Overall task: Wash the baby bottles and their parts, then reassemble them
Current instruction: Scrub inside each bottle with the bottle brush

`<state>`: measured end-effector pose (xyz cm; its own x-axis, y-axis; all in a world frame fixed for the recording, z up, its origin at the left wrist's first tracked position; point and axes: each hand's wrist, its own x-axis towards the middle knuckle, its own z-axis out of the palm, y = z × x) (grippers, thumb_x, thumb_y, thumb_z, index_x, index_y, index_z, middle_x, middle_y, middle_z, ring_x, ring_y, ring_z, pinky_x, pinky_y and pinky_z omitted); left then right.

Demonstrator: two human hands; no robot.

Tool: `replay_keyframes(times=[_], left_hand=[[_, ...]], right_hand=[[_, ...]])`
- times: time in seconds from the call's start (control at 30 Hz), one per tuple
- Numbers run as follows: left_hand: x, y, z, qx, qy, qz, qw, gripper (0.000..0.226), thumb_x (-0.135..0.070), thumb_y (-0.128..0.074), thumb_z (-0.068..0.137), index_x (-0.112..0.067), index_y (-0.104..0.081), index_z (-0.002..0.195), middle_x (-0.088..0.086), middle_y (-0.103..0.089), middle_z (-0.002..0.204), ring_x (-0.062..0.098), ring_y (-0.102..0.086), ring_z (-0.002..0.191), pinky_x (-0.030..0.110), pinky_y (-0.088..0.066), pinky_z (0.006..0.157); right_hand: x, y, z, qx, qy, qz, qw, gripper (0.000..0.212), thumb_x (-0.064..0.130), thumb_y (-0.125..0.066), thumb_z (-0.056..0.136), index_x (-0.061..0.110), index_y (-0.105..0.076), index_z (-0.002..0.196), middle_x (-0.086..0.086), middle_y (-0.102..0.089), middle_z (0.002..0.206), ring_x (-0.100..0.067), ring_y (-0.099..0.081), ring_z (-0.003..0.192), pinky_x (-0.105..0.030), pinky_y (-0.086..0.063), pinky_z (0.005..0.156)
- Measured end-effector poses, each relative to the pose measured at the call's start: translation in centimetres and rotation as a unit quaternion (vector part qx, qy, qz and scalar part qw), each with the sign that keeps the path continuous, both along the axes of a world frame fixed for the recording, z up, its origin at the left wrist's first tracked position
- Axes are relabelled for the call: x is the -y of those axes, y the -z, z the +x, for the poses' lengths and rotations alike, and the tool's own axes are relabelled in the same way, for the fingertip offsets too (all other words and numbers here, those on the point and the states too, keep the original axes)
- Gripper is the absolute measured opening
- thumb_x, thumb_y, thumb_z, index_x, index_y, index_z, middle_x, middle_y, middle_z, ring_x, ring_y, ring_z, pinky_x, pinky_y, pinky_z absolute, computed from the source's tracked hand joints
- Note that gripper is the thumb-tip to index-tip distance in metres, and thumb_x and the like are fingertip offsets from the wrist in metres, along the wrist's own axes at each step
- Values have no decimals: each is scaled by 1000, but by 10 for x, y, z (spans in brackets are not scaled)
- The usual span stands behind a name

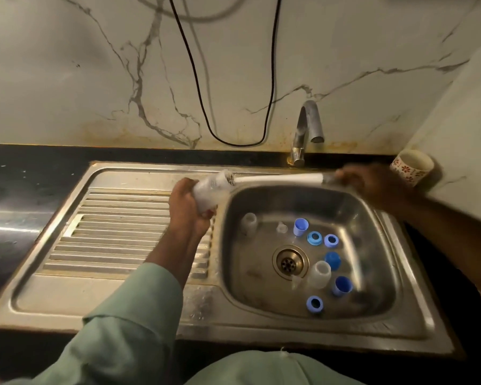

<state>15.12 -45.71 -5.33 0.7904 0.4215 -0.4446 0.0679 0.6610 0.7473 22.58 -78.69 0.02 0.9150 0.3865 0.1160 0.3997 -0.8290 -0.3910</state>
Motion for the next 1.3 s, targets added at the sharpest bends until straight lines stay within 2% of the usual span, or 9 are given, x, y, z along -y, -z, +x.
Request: replay_keyframes(times=[0.1,0.17,0.23,0.33,0.43,0.5,0.77,1.13,1.3], left_hand=[[-12,-1,13,-8,-112,132,985,17,-9,-58,87,-15,-54,72,4,-48,73,20,-50,67,27,-42,52],[-18,2,21,-18,-115,254,960,23,-9,-61,85,-11,-52,64,0,-44,62,14,-45,59,27,-41,51],[-19,6,26,-50,-79,369,925,23,-15,-63,84,-3,-53,68,2,-44,62,17,-43,59,31,-41,54],[-16,14,26,-92,-14,455,885,24,-21,-64,82,-2,-53,72,5,-46,64,19,-46,61,35,-42,58],[-10,13,26,-76,75,481,870,26,-19,-65,84,4,-56,77,9,-50,68,22,-52,65,34,-48,56],[-7,9,27,-52,126,462,876,25,-14,-66,86,9,-58,82,10,-51,70,23,-54,66,28,-47,46],[-6,-5,12,10,130,183,974,7,-22,-68,89,-16,-65,91,-1,-66,75,15,-66,62,27,-49,50],[18,-13,14,30,106,347,931,12,-6,-69,87,-4,-63,78,7,-59,80,20,-59,80,30,-53,62],[4,-14,19,43,68,322,943,17,-10,-69,88,-10,-63,72,3,-57,72,17,-58,74,31,-51,59]], right_hand=[[-13,48,-67,-452,111,91,881,74,79,-32,69,13,-65,79,0,-51,55,-9,-38,40,-20,-30,37],[-19,49,-96,-538,103,109,830,77,85,-33,65,16,-67,75,4,-46,49,-8,-31,37,-19,-26,37],[-19,35,-98,-417,78,74,902,63,81,-40,71,23,-63,82,8,-55,55,-5,-43,39,-19,-34,43],[-10,2,-76,-52,-26,-141,988,31,57,-61,83,33,-49,98,6,-62,85,-8,-57,66,-27,-45,57],[8,-15,-42,302,-90,-261,913,27,36,-68,86,14,-61,99,-9,-63,88,-31,-58,78,-40,-45,69],[21,-18,-19,380,-102,-228,891,28,35,-63,90,10,-64,103,-10,-65,92,-34,-59,83,-42,-40,75],[32,39,-19,119,-47,41,991,45,63,-47,88,22,-65,89,15,-53,65,-5,-52,59,-24,-40,53],[26,25,-45,190,-29,-10,981,45,59,-45,83,23,-68,72,10,-49,49,-9,-42,42,-11,-23,46],[32,16,-46,185,-13,-4,983,52,62,-43,82,19,-72,75,5,-56,51,-12,-45,44,-13,-24,47]])
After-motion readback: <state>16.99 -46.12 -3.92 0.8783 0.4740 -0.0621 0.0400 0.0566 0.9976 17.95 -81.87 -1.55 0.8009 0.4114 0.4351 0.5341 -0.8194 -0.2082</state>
